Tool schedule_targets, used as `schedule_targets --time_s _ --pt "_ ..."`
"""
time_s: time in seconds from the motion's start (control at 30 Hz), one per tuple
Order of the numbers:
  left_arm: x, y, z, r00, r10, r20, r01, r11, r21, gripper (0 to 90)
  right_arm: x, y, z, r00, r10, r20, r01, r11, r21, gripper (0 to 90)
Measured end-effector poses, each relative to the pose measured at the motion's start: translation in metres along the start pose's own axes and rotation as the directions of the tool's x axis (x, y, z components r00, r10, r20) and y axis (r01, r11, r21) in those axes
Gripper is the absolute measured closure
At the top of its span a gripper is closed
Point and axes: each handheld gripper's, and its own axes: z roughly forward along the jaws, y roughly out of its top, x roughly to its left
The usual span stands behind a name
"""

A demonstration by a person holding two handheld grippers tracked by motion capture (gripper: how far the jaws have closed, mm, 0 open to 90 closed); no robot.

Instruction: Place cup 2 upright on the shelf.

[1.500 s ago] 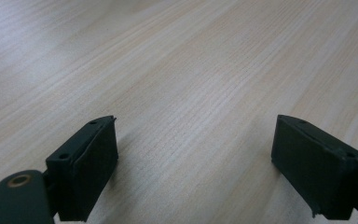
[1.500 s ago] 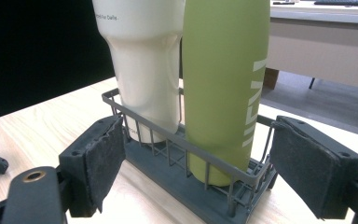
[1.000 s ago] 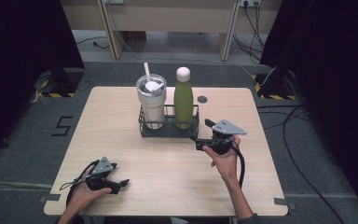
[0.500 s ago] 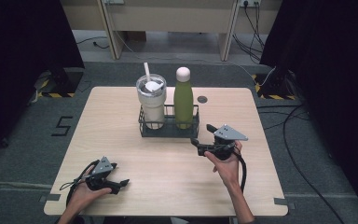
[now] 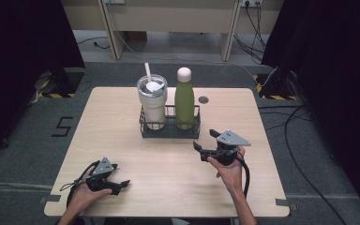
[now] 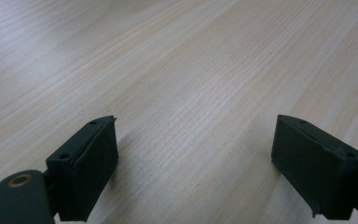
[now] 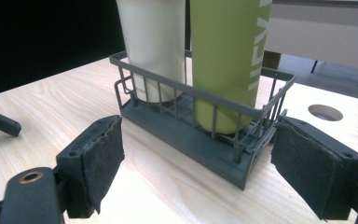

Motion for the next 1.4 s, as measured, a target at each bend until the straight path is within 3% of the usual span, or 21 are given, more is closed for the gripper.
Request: schedule_targets --time_s 0.5,1.27,1.4 --pt "0.000 0.000 0.000 1.0000 0.000 0.000 0.000 1.0000 0.000 13.8 0.003 -0.012 -0.010 0.9999 0.010 -0.006 -0.010 1.000 0.021 15.2" --pt "0.000 0.000 0.000 1.0000 0.000 0.001 0.000 1.0000 0.001 13.8 0.002 -0.045 -0.019 0.9983 0.056 -0.013 -0.055 0.995 0.080 15.1" --pt "0.000 0.000 0.000 1.0000 0.000 0.001 0.000 1.0000 0.000 13.8 0.003 -0.048 -0.021 0.9993 0.038 -0.003 -0.037 0.995 0.088 15.4"
